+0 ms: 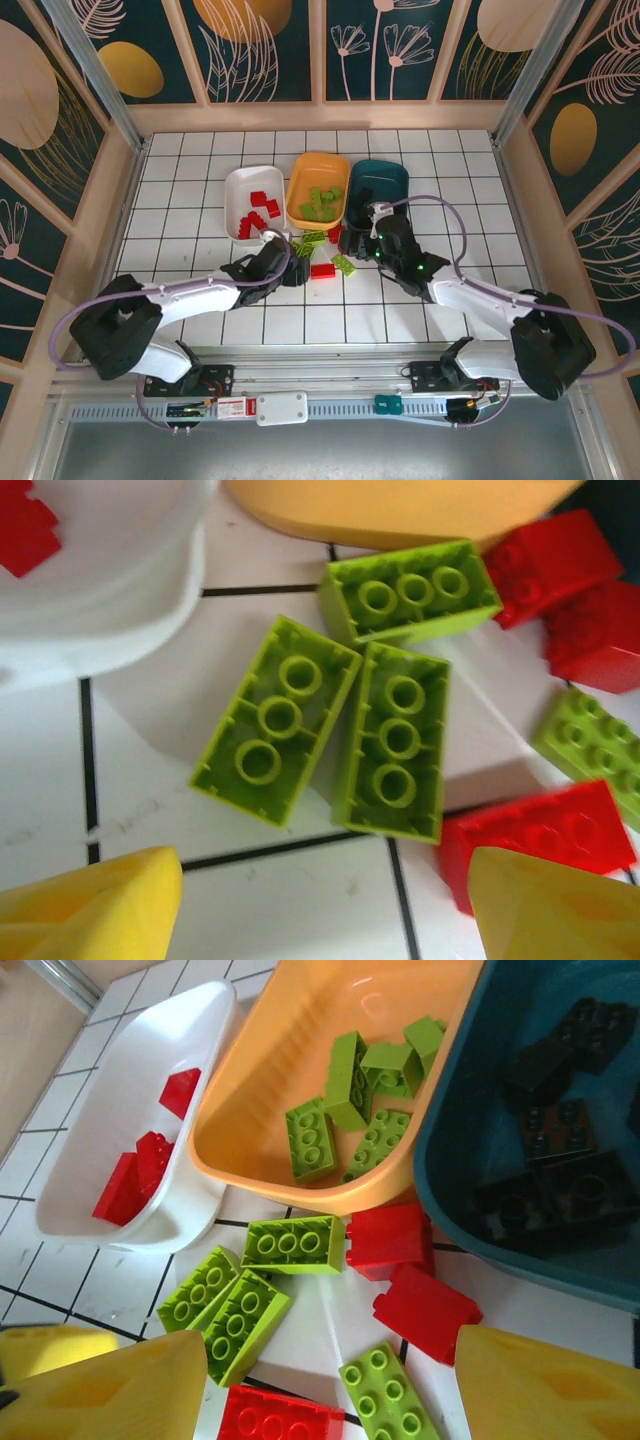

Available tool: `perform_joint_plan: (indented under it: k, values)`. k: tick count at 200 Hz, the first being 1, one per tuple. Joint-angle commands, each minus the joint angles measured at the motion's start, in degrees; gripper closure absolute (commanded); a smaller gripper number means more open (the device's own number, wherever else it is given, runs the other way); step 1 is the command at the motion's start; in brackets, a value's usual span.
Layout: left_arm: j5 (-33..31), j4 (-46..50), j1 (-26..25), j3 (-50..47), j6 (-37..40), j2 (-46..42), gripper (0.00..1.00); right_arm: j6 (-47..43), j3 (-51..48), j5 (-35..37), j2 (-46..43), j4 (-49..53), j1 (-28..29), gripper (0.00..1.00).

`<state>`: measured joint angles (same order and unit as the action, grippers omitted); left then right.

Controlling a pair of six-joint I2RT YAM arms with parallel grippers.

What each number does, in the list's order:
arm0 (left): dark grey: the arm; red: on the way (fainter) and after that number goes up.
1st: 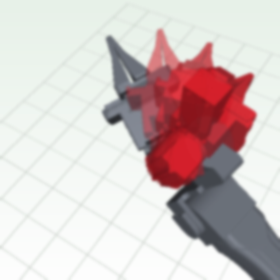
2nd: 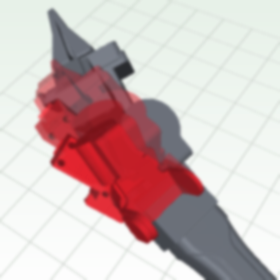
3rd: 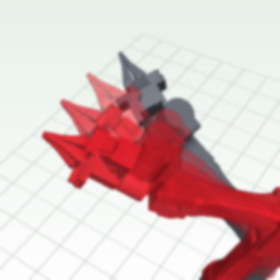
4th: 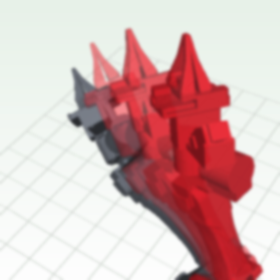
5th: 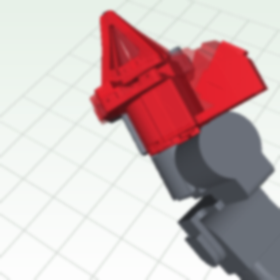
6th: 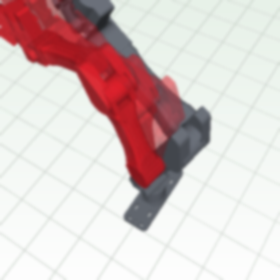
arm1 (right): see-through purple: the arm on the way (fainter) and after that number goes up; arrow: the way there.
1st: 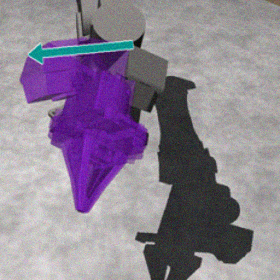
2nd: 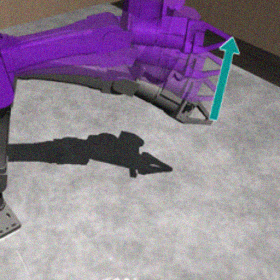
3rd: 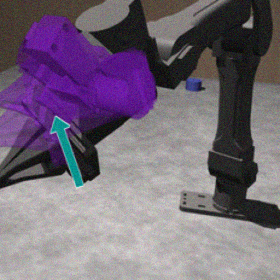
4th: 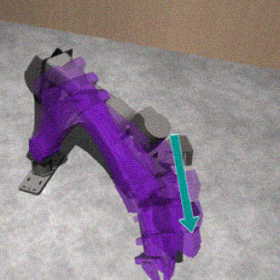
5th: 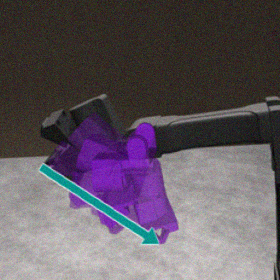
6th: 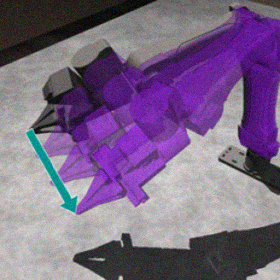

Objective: Sort the legos into containers by color
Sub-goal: Rotate the lego at the center of the table.

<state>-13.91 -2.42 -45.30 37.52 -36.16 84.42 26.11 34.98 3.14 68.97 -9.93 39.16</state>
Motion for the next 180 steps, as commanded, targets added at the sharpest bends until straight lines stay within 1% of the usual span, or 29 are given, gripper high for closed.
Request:
perform_joint_plan:
  k: [1, 8, 23, 30, 47, 70, 83, 92, 105, 122, 145, 180]
  values:
    - [-0.25, -0.93, 1.35, 3.35, 3.21, 3.6, 0.26, 1.31, -1.63, 1.96, -2.86, 0.24, -0.68, 0.33]
    - [-0.5, -0.86, 1.56, 4.33, 3.54, 4.8, 0.27, 1.28, -1.82, 1.96, -3.15, 0.42, -0.74, 0.33]
    - [-0.91, -0.34, 2.74, 5.92, 3.47, 7.04, 0.35, 1.15, -1.98, 1.81, -3.55, 0.59, -0.84, 0.33]
    - [-1.47, -0.14, 3.37, 6.33, 3.33, 7.61, 0.37, 1.15, -2.09, 1.8, -3.74, 0.71, -0.88, 0.33]
    - [-3.11, -0.17, 4.23, 6.43, 3.29, 7.9, 0.38, 1.14, -2.55, 1.61, -4.43, 0.53, -0.79, 0.33]
    - [-2.57, -1.01, 5.1, 6.4, 3.12, 8.32, 0.38, 1.05, -2.9, 1.74, -4.96, 0.53, -0.79, 0.33]
    - [-2.6, -1.01, 5.47, 6.93, 2.98, 9.27, 0.42, 1.05, -2.9, 1.47, -5.06, 0.52, -0.83, 0.33]
    - [-2.61, -1.18, 5.72, 7.21, 3.1, 10.27, 0.42, 1.05, -2.9, 1.33, -5.2, 0.6, -0.85, 0.33]
    - [-3.08, -0.59, 6.35, 7.77, 3.02, 12.05, 0.47, 1.05, -2.99, 1.39, -5.77, 0.66, -0.84, 0.33]
    - [-3.67, -0.49, 6.89, 7.09, 2.62, 13.42, 0.5, 1.01, -2.99, 1.43, -6.75, 1.04, -0.83, 0.33]
    - [-2.76, -0.39, 7.02, 4.42, 1.6, 12.79, 0.52, 0.88, -3.23, 1.65, -8.29, 1.71, -0.84, 0.33]
    - [-0.1, -0.16, 6.93, -3.25, -1.61, 6.53, 0.55, 1.05, -3.6, 1.27, -9.89, 1.61, -0.84, 0.33]
